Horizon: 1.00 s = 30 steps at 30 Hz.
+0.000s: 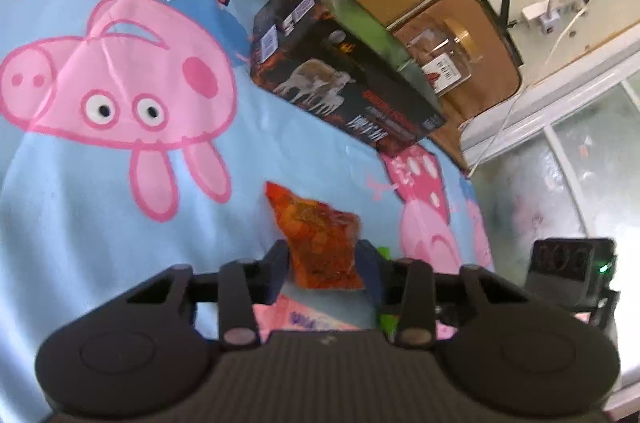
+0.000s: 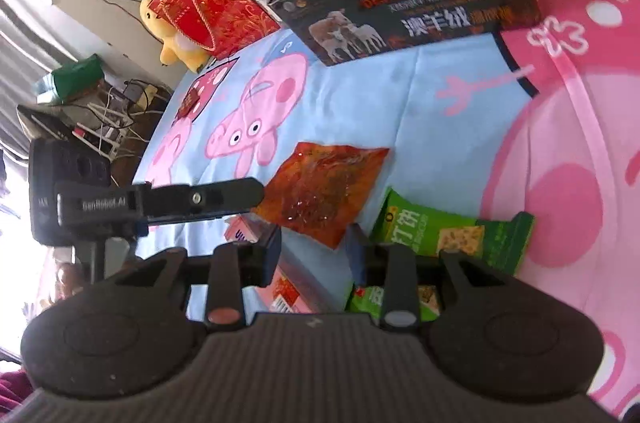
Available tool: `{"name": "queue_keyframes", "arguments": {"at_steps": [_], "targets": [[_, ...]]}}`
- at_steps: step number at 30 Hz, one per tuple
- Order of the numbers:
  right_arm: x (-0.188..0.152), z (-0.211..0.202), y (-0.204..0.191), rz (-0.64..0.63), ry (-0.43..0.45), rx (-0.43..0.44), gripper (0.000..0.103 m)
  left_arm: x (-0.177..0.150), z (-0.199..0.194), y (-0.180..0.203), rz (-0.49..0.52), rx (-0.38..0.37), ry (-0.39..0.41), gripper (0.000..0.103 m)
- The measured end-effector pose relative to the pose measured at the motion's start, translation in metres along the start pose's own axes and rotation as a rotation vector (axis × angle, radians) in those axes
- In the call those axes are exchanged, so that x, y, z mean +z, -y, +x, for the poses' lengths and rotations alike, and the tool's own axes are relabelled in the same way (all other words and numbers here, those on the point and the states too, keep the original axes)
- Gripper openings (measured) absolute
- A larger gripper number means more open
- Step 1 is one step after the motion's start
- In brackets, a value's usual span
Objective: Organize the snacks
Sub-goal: 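Move the left tool to the red spicy-snack bag and grasp it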
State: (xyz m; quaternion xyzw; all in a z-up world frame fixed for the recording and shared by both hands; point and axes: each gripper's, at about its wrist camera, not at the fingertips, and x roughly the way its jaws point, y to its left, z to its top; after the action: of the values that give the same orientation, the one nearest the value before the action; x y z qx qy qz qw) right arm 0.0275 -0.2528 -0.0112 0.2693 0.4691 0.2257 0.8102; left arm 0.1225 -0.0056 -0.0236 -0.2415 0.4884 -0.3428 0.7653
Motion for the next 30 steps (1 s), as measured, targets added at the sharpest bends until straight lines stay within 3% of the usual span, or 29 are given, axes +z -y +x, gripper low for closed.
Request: {"name": "queue_keyframes", "arguments": {"at_steps": [4, 9, 11, 12, 18, 21, 25, 28, 30], "targets": [[0.001, -0.001, 0.006, 0.029, 0.045, 0.032, 0.038, 0.003, -0.008, 0.021, 0.059, -0.053, 0.042, 0.036], [-0.003, -0.007, 0.015, 0.082, 0.149, 0.09, 0.041, 0.005, 0.006, 0.019, 0.048, 0.013, 0.026, 0.036], [-0.004, -0.01, 0.015, 0.076, 0.19, 0.086, 0.041, 0.004, 0.013, 0.008, -0.002, 0.014, 0.007, 0.03], [-0.004, -0.009, 0.016, 0.07, 0.198, 0.088, 0.04, 0.004, 0.015, 0.002, -0.02, 0.014, 0.002, 0.022], [0.008, -0.009, 0.027, 0.145, 0.213, 0.147, 0.04, 0.005, 0.02, -0.026, -0.121, -0.006, 0.001, 0.006], [0.014, -0.013, 0.03, 0.136, 0.236, 0.112, 0.041, 0.005, 0.02, -0.028, -0.121, -0.013, -0.003, 0.006], [0.027, -0.013, 0.038, 0.1, 0.227, 0.0, 0.044, 0.009, 0.019, -0.023, -0.095, -0.02, -0.006, 0.006], [0.035, -0.007, 0.051, 0.124, 0.179, -0.011, 0.043, 0.01, 0.023, -0.024, -0.092, -0.016, -0.007, 0.007], [0.038, -0.001, 0.058, 0.163, 0.161, 0.043, 0.043, 0.011, 0.027, -0.03, -0.116, -0.03, -0.009, 0.007]]}}
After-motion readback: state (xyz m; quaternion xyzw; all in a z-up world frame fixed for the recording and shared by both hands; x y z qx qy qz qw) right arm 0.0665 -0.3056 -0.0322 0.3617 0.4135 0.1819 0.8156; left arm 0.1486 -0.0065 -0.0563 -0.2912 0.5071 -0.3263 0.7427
